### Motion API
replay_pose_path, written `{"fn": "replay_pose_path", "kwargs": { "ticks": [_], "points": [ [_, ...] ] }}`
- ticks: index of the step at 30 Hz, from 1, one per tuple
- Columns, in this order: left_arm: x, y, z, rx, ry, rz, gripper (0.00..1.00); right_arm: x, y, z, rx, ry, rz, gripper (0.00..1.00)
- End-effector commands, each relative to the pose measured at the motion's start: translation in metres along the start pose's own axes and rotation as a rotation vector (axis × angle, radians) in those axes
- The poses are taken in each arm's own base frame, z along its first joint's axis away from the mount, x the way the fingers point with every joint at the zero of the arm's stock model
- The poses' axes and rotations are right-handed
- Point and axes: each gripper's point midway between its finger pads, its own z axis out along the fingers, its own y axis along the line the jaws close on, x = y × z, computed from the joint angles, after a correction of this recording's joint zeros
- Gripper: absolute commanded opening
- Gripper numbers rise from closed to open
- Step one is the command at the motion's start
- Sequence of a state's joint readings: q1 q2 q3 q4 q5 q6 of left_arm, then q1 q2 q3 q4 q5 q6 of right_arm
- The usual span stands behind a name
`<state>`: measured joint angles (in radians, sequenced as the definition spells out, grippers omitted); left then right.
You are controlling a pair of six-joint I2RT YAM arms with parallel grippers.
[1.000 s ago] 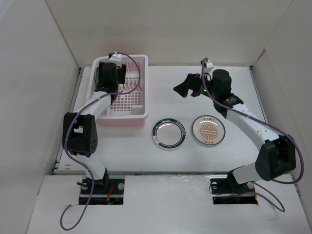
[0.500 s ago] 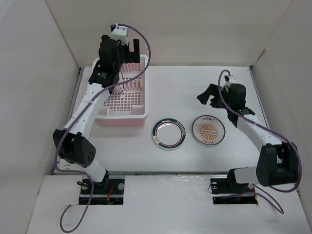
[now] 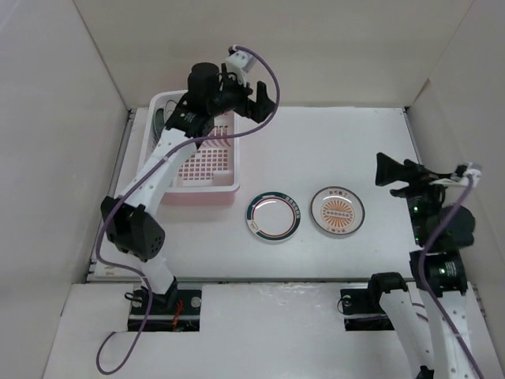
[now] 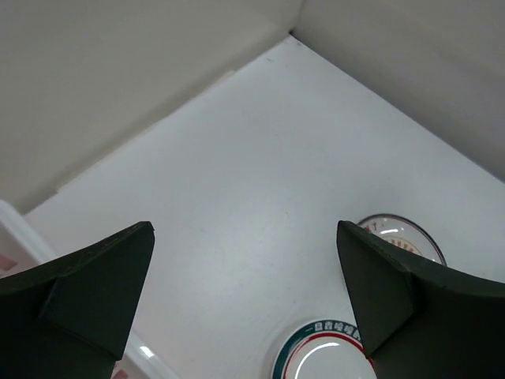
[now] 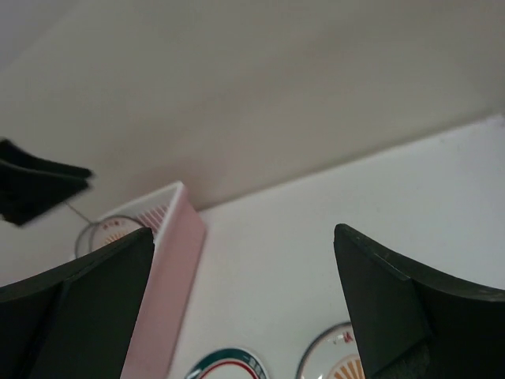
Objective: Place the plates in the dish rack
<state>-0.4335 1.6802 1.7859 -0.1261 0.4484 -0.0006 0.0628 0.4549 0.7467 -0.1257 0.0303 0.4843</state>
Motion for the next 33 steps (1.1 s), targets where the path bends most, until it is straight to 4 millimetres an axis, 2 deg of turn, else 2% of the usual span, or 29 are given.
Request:
{"fn": "replay_pose_path", "kwargs": {
  "ticks": [1, 2, 4, 5, 6, 7, 8, 9, 10, 11, 12, 14, 15, 16, 19, 21, 22, 24, 27, 28, 29, 31, 32, 33],
  "points": [
    [0.022, -0.029, 0.026, 0.216, 0.048, -0.039, 1.0, -0.034, 0.013, -0.017, 0.002, -0.033, -0.036, 1.0],
    [0.041, -0.039, 0.043, 0.262, 0.082, -0.051, 1.0, -0.042, 0.02, -0.019, -0.013, -0.031, -0.036, 1.0],
    [0.046, -0.054, 0.058, 0.324, 0.089, -0.036, 1.0, -0.038, 0.025, -0.022, -0.04, 0.002, -0.051, 1.0],
    [0.072, -0.056, 0.076, 0.337, 0.143, -0.052, 1.0, -0.04, 0.028, -0.026, -0.057, -0.004, -0.061, 1.0],
    [0.084, -0.071, 0.087, 0.369, 0.169, -0.045, 1.0, -0.041, 0.031, -0.028, -0.071, -0.008, -0.062, 1.0],
    [0.077, -0.079, 0.094, 0.394, 0.16, -0.027, 1.0, -0.043, 0.032, -0.031, -0.076, -0.018, -0.072, 1.0],
    [0.093, -0.082, 0.102, 0.405, 0.204, -0.024, 1.0, -0.045, 0.039, -0.033, -0.109, -0.013, -0.074, 1.0],
    [0.126, -0.089, 0.12, 0.433, 0.267, -0.051, 1.0, -0.047, 0.042, -0.036, -0.122, -0.011, -0.088, 1.0],
    [0.136, -0.088, 0.126, 0.442, 0.285, -0.053, 1.0, -0.048, 0.044, -0.037, -0.133, -0.006, -0.1, 1.0],
    [0.139, -0.095, 0.134, 0.457, 0.288, -0.049, 1.0, -0.044, 0.047, -0.039, -0.152, 0.014, -0.101, 1.0],
    [0.166, -0.09, 0.144, 0.454, 0.329, -0.07, 1.0, -0.047, 0.055, -0.044, -0.186, 0.008, -0.109, 1.0],
    [0.188, -0.093, 0.153, 0.458, 0.36, -0.091, 1.0, -0.049, 0.061, -0.049, -0.216, 0.008, -0.106, 1.0],
    [0.193, -0.094, 0.157, 0.477, 0.353, -0.091, 1.0, -0.047, 0.066, -0.051, -0.243, 0.02, -0.105, 1.0],
    [0.209, -0.094, 0.16, 0.484, 0.38, -0.136, 1.0, -0.047, 0.066, -0.051, -0.243, 0.021, -0.105, 1.0],
    [0.226, -0.101, 0.166, 0.509, 0.393, -0.161, 0.98, -0.047, 0.071, -0.052, -0.267, 0.022, -0.1, 1.0],
    [0.23, -0.118, 0.165, 0.539, 0.403, -0.166, 0.97, -0.049, 0.072, -0.052, -0.274, 0.012, -0.106, 1.0],
    [0.236, -0.117, 0.167, 0.538, 0.412, -0.171, 0.97, -0.049, 0.073, -0.052, -0.273, 0.011, -0.103, 1.0],
    [0.242, -0.134, 0.165, 0.56, 0.43, -0.176, 0.97, -0.049, 0.073, -0.052, -0.274, 0.01, -0.109, 1.0],
    [0.257, -0.14, 0.164, 0.563, 0.453, -0.202, 0.96, -0.046, 0.074, -0.05, -0.28, 0.023, -0.105, 1.0],
    [0.272, -0.146, 0.16, 0.576, 0.48, -0.214, 0.95, -0.046, 0.074, -0.05, -0.279, 0.023, -0.105, 1.0],
    [0.269, -0.148, 0.159, 0.582, 0.471, -0.234, 0.93, -0.045, 0.076, -0.051, -0.288, 0.027, -0.103, 1.0],
    [0.288, -0.16, 0.153, 0.595, 0.514, -0.245, 0.92, -0.045, 0.077, -0.051, -0.296, 0.029, -0.11, 1.0],
    [0.291, -0.159, 0.154, 0.585, 0.508, -0.24, 0.9, -0.045, 0.075, -0.051, -0.286, 0.025, -0.109, 1.0],
    [0.297, -0.166, 0.152, 0.596, 0.522, -0.24, 0.88, -0.045, 0.075, -0.051, -0.286, 0.025, -0.109, 1.0]
  ]
}}
